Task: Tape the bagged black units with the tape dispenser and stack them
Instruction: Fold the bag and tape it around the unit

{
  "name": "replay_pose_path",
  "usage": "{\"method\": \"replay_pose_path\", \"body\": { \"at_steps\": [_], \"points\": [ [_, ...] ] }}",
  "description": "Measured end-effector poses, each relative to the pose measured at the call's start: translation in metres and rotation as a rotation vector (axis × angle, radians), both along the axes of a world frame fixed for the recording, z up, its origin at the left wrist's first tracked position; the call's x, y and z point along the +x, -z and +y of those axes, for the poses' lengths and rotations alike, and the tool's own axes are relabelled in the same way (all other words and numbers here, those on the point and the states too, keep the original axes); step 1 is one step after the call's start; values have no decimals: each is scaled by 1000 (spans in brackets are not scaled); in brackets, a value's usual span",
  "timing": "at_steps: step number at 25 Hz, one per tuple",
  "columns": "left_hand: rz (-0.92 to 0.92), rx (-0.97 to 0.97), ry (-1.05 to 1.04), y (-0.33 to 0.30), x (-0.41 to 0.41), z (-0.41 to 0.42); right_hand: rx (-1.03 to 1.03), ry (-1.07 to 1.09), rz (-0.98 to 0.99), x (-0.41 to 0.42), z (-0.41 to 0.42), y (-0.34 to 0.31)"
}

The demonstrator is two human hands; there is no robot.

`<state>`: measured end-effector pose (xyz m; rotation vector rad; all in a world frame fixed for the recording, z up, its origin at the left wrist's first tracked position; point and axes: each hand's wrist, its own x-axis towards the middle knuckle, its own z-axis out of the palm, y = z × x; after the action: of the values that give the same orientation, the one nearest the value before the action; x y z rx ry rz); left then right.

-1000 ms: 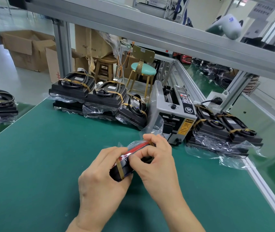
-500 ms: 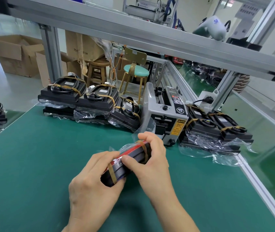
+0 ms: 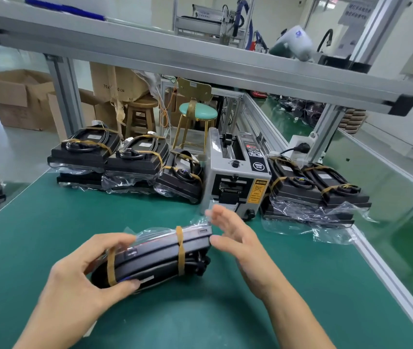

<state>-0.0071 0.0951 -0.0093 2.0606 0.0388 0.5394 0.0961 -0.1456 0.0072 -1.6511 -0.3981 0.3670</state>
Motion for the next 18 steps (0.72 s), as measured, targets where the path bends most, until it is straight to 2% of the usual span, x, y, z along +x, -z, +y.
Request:
{"method": "replay_pose_path", "body": {
  "at_steps": [2, 4, 6, 8, 11, 15, 18],
  "points": [
    [29, 0, 4, -2, 1, 2, 47, -62, 33, 7, 4, -3],
    [59, 60, -26, -10, 2, 1, 37, -15, 49, 14, 7, -6],
    [17, 309, -52, -23, 4, -8, 11, 24, 76, 20, 11, -10],
    [-76, 549, 13, -35, 8, -27, -3, 9, 159, 24, 13, -14],
    [-17, 731, 199, -47, 20, -57, -44, -33, 347, 32, 19, -20],
    [138, 736, 247, -50, 41, -67, -156, -58, 527, 43, 30, -15],
    [174, 565, 216, -50, 49, -65, -68, -108, 524, 42, 30, -4]
  ]
}}
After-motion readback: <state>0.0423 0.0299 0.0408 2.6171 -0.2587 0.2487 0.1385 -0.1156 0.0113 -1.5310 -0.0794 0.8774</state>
